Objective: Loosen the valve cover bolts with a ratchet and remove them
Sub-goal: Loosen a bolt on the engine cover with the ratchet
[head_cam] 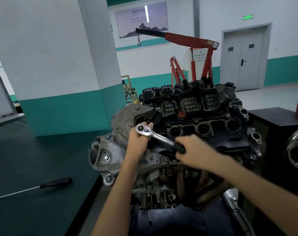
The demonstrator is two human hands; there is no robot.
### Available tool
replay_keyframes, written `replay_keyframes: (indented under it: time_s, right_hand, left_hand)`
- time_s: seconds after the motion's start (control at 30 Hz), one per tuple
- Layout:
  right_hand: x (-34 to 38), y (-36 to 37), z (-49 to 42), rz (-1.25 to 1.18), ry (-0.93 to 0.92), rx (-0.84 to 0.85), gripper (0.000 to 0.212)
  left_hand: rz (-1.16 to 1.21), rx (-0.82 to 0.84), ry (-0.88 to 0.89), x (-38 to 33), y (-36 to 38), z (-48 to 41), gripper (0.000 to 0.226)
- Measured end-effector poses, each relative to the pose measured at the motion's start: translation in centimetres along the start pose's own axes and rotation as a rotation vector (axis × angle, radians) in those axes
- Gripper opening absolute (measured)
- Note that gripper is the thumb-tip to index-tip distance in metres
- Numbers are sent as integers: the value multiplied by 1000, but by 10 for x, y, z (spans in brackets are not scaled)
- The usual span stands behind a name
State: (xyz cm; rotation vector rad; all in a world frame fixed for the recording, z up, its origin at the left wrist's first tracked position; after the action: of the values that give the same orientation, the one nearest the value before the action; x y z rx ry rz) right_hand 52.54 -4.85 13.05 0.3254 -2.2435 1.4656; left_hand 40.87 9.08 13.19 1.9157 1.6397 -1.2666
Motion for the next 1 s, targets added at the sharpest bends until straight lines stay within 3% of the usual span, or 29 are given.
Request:
replay_keyframes:
  time_s: [0.07, 0.17, 0.2, 0.27, 0.33, 0.43, 0.5, 0.57, 0.67, 0.83, 0.93, 1.0]
  right_hand:
    - [4, 33, 18, -353, 101, 44, 19]
    - [36, 78, 40, -967, 203, 289, 11]
    - [43, 84, 44, -1104, 236, 341, 9]
    - [42, 80, 44, -1143, 269, 372, 9]
    - [28, 61, 37, -943, 253, 381, 14]
    - [5, 9, 9, -429, 161, 350, 23]
    - [5, -30, -20, -100, 17, 301, 23]
    - [15, -57, -44, 194, -129, 253, 21]
    - [18, -59, -50, 310, -158, 209, 18]
    - [6, 1, 3, -175, 46, 79, 17]
    - [29, 64, 32, -776, 160, 268, 16]
    - [43, 89, 39, -1007, 209, 372, 14]
  left_hand:
    - [14, -3, 0, -1, 2, -1, 44]
    - [-56, -19, -5, 1, 1, -3, 45]
    - [-95, -23, 1, 2, 0, -3, 43]
    - [-140, -7, 10, 2, -2, -4, 39]
    - [-173, 23, 43, 1, -7, -4, 34]
    - [-272, 58, 150, -6, -14, -4, 31]
    - [-305, 60, 160, -8, -16, -4, 35]
    - [-281, 49, 128, -4, -16, -3, 26]
    - [-265, 35, 113, 1, -14, 1, 15]
    - [-266, 11, 83, 7, -11, -2, 21]
    - [-236, -1, 65, 10, -9, -1, 36]
    - [-260, -13, 65, 9, -10, 0, 36]
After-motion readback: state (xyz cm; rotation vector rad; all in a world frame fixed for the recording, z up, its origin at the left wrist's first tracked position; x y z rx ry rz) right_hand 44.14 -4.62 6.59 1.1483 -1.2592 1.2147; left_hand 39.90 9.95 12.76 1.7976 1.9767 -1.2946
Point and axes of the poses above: each hand's wrist, its own z-axis away from the middle knuckle, its own y-axis out of the palm, x = y × z, the point moved 6 cm from there along -z, towards the middle knuckle, and after that the axes turned 10 degrees about -z, right-handed, at the moved point
